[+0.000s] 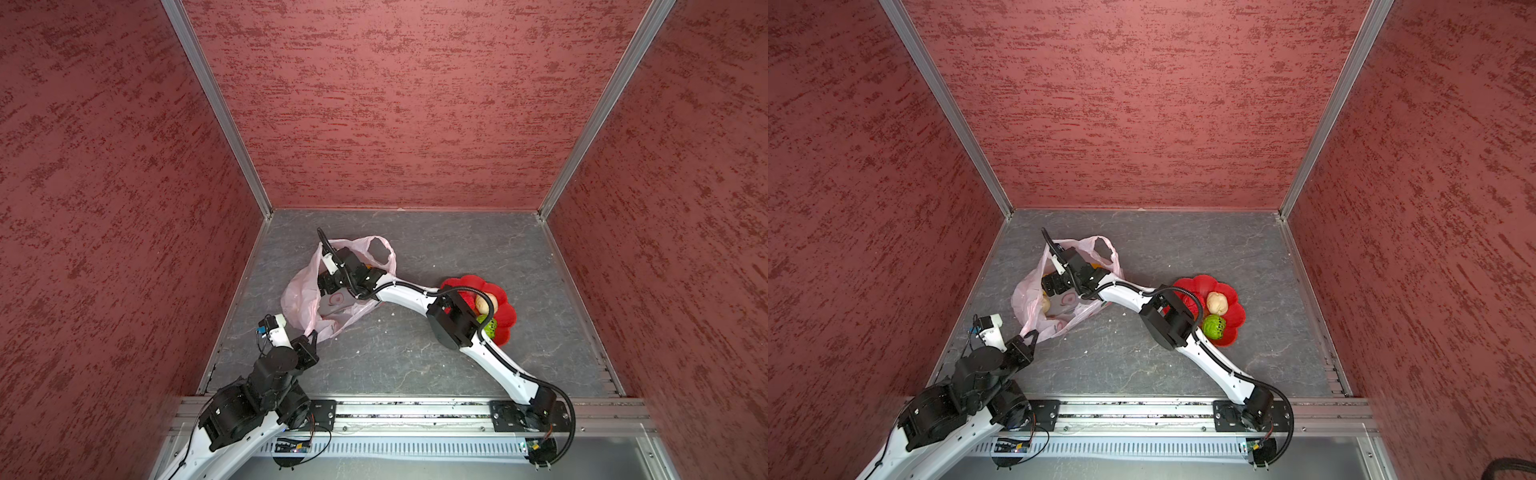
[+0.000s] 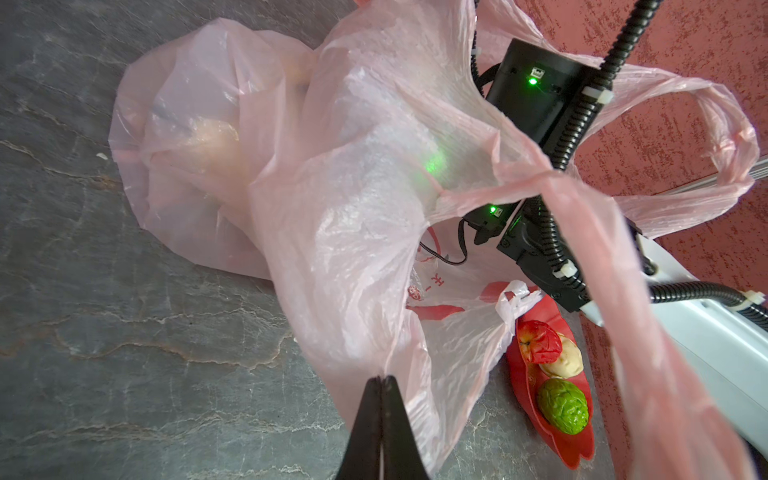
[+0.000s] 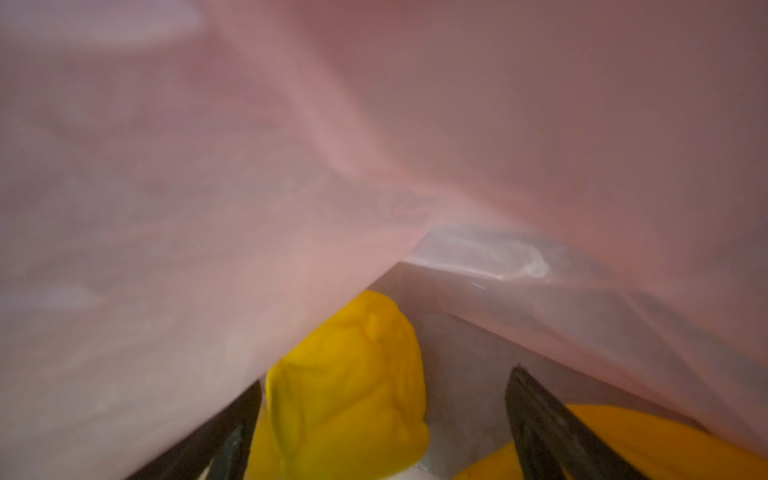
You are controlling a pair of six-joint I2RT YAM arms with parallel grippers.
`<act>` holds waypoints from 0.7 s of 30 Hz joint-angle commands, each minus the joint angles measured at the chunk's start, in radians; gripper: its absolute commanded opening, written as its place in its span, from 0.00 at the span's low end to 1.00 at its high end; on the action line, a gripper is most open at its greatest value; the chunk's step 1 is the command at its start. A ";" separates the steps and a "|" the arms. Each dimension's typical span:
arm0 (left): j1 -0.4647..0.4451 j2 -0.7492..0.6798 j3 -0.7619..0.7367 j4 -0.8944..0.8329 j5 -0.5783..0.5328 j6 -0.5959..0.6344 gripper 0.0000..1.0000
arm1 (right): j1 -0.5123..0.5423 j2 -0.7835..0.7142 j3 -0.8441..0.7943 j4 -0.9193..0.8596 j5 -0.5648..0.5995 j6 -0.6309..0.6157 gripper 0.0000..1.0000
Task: Take the fake fruits out of the plastic bag
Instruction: 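Lift the yellow lemon-like fruit up out of the bag with the right gripper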
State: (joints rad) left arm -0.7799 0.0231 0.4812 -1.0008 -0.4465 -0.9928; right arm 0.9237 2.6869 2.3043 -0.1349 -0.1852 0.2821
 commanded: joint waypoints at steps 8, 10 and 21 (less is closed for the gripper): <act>-0.001 -0.012 -0.031 0.055 0.076 0.039 0.00 | 0.000 0.082 0.113 -0.045 0.043 0.022 0.92; 0.000 -0.013 -0.033 0.054 0.087 0.041 0.00 | 0.000 0.094 0.127 -0.046 0.046 0.026 0.91; -0.001 -0.013 -0.024 0.040 0.107 0.051 0.00 | -0.005 0.129 0.159 -0.052 0.073 0.053 0.83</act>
State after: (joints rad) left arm -0.7799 0.0231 0.4557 -0.9646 -0.3592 -0.9607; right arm 0.9249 2.7785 2.4336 -0.1688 -0.1474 0.3168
